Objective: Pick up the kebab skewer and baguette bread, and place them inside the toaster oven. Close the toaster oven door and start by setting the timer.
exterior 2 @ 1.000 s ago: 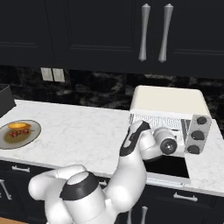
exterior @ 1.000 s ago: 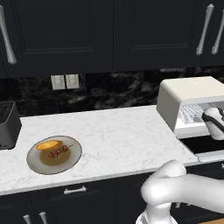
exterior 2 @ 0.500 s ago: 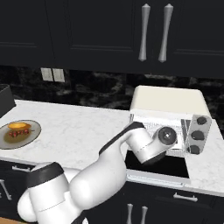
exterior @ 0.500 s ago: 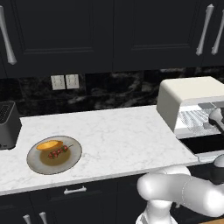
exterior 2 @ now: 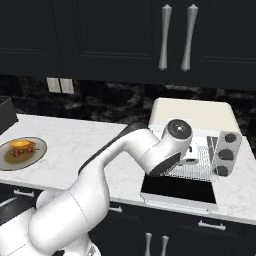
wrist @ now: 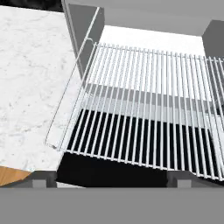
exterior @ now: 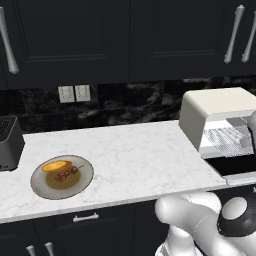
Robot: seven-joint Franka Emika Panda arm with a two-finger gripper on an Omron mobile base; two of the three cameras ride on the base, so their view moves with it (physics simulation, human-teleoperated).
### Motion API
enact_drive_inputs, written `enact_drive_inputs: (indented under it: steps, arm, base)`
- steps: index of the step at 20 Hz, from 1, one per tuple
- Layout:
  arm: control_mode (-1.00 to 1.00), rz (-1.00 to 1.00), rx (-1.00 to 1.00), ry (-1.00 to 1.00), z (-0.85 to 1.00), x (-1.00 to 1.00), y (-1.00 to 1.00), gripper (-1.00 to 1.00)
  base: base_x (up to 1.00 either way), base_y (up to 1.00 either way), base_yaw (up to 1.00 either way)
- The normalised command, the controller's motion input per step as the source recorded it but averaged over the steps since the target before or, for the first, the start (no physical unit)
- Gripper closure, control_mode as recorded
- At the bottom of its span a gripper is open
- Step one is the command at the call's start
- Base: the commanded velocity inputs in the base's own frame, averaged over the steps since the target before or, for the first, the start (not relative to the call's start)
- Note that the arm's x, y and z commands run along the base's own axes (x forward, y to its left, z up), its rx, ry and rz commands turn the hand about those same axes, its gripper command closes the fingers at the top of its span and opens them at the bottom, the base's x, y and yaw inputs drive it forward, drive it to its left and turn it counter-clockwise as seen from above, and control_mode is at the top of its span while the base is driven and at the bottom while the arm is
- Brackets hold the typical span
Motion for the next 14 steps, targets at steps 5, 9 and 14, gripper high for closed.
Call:
enact_drive_inputs:
  steps: [5, 9, 14]
  arm:
    - [-1.00, 0.13, -0.03, -0.01, 0.41, -0.89, 1.00, -1.00]
    - [-1.00, 0.00, -0.07, -0.03, 0.06, -0.22, 1.00, -1.00]
    - [-1.00, -0.01, -0.05, 0.05, 0.02, 0.11, 1.00, -1.00]
  base:
    - [0.00, 0.00, 0.00]
    - [0.00, 0.00, 0.00]
    - [0.00, 0.00, 0.00]
